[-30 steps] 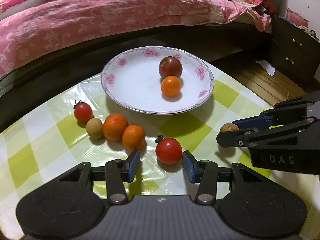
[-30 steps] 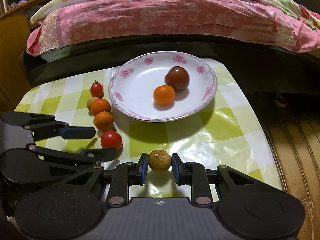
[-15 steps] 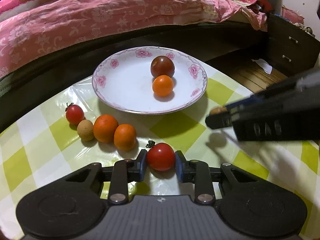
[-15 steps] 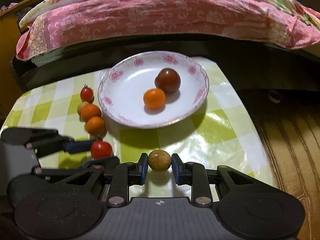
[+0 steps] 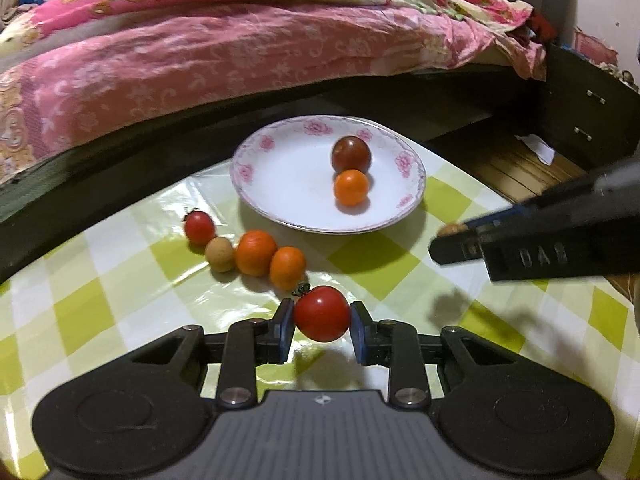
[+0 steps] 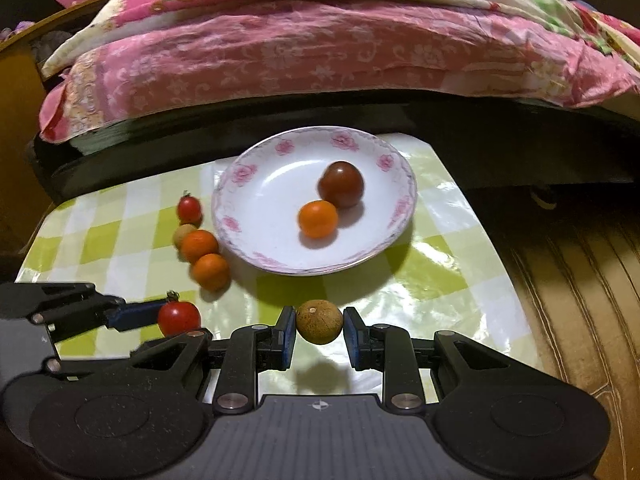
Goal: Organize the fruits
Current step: 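Carry both fruits into the white plate and open both tools to release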
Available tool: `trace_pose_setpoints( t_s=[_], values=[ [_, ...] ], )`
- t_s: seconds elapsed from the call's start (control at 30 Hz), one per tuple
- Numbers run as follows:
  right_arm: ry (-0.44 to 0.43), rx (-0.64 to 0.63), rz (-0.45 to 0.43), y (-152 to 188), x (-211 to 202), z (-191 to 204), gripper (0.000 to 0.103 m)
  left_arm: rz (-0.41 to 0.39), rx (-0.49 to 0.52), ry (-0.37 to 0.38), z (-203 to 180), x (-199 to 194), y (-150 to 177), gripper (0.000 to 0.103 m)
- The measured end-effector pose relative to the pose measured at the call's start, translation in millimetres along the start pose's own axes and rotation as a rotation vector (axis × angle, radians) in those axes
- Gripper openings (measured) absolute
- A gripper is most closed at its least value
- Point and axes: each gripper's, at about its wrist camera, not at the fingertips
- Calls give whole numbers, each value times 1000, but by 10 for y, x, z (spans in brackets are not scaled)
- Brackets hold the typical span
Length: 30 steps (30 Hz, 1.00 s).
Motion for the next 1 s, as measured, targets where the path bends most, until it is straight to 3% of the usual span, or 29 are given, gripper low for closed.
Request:
trace_pose_setpoints(
  t_s=[0.2, 0.57, 1.0],
  values=[
    [-31, 1, 10, 134, -47, -66, 22, -16, 5, -43, 30, -96, -70, 37],
    [-42, 29, -84, -283, 36, -238, 22, -51, 17, -84, 115, 296, -505, 37],
    [-31, -35, -74, -428, 465, -238, 22, -32, 63, -88, 158, 686, -660, 37]
  ],
)
Point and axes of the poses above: each gripper's, at about its wrist camera, not at the fingertips, and x roughly the way its jaws point, z to its left, y to its underside, and after that the axes turned 10 degrees about x, right-handed
